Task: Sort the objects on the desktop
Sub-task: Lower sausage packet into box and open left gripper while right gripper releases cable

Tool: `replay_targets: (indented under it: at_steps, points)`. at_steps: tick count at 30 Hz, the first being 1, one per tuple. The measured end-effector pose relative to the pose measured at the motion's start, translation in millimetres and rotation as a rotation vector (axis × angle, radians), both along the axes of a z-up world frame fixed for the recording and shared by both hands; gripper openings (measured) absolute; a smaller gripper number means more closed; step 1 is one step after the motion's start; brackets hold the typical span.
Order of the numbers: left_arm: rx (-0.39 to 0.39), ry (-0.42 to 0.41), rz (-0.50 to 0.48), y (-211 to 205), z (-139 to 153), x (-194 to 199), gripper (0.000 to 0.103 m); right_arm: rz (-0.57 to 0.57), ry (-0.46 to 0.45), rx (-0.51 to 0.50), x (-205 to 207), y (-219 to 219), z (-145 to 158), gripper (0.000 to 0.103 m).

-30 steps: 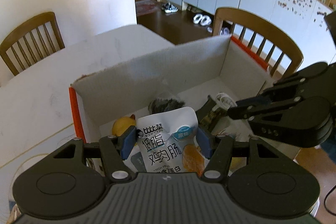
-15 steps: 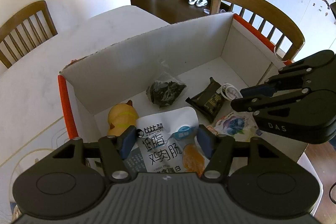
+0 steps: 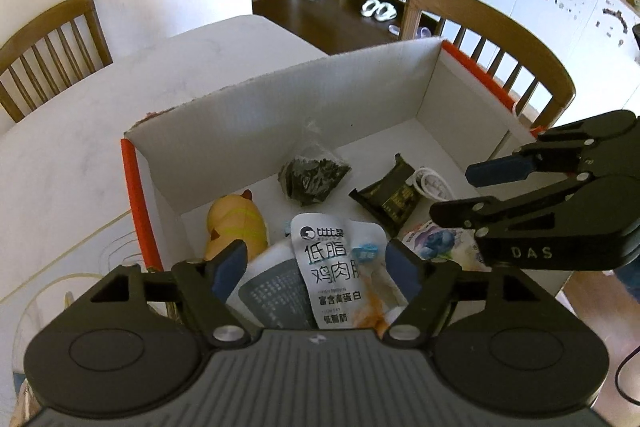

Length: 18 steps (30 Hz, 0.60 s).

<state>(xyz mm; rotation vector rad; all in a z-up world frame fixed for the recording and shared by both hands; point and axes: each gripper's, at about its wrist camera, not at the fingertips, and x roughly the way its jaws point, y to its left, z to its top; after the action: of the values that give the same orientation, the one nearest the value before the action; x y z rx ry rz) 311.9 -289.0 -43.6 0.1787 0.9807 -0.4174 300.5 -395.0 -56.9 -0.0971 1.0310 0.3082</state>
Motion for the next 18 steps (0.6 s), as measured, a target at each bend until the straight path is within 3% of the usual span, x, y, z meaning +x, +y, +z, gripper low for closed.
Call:
replay_targets:
  at_steps: [6, 18]
  points:
    - [-0.047, -0.020, 0.010, 6.6, 12.3, -7.2, 0.079, -0.002, -0.014, 0.020, -5.3, -2.8, 9.2, 0.058]
    - [-0.130, -0.076, 0.049, 26.9, 42.6, -29.4, 0.079, 0.009, -0.036, 0.053, -23.1, -1.7, 27.5, 0.064]
